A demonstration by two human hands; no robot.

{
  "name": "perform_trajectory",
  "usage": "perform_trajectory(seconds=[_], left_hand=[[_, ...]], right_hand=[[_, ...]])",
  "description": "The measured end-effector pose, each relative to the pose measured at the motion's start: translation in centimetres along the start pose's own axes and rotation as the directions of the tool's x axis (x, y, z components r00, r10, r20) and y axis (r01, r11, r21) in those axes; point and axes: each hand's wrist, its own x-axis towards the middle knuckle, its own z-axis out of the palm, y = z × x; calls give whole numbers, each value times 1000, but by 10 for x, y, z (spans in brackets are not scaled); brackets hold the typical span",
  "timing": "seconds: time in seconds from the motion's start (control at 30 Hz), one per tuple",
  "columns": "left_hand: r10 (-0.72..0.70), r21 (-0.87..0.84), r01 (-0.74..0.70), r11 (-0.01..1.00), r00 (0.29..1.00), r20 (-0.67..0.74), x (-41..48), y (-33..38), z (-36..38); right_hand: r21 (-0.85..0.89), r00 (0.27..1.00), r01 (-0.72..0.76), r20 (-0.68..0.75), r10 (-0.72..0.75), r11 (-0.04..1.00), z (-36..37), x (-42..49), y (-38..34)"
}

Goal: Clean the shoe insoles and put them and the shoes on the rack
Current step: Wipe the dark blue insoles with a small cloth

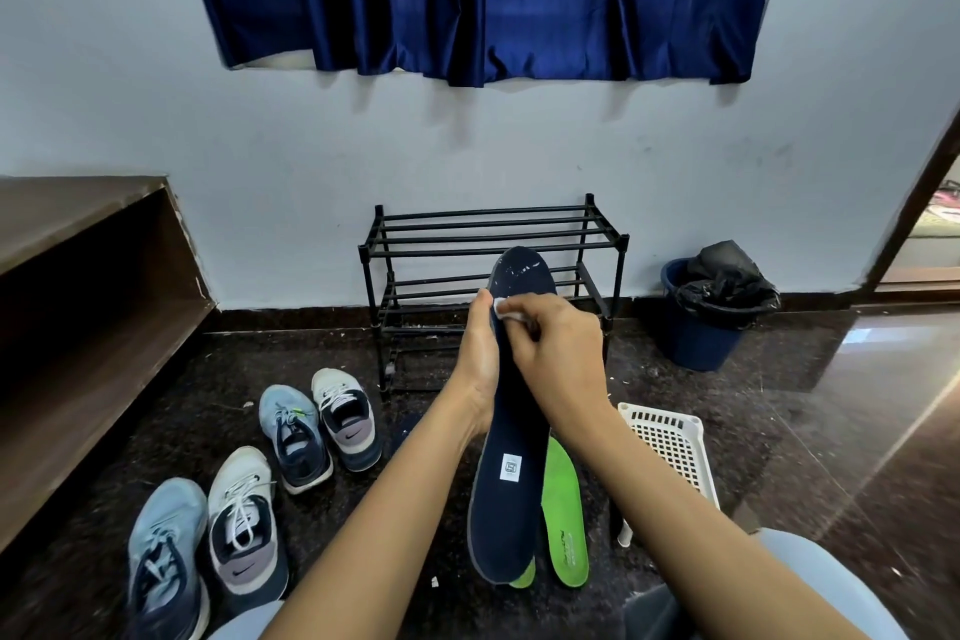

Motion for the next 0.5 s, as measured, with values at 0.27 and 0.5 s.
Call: perform_trajectory(seconds=[0.27,0.5], left_hand=[[-46,-24,47,999,999,22,-3,-3,11],[-18,41,19,999,1000,-22,0,-1,6]], right_hand=[[-57,996,-61,-68,57,997,-11,15,6],[-3,998,-54,30,54,999,-10,1,-4]])
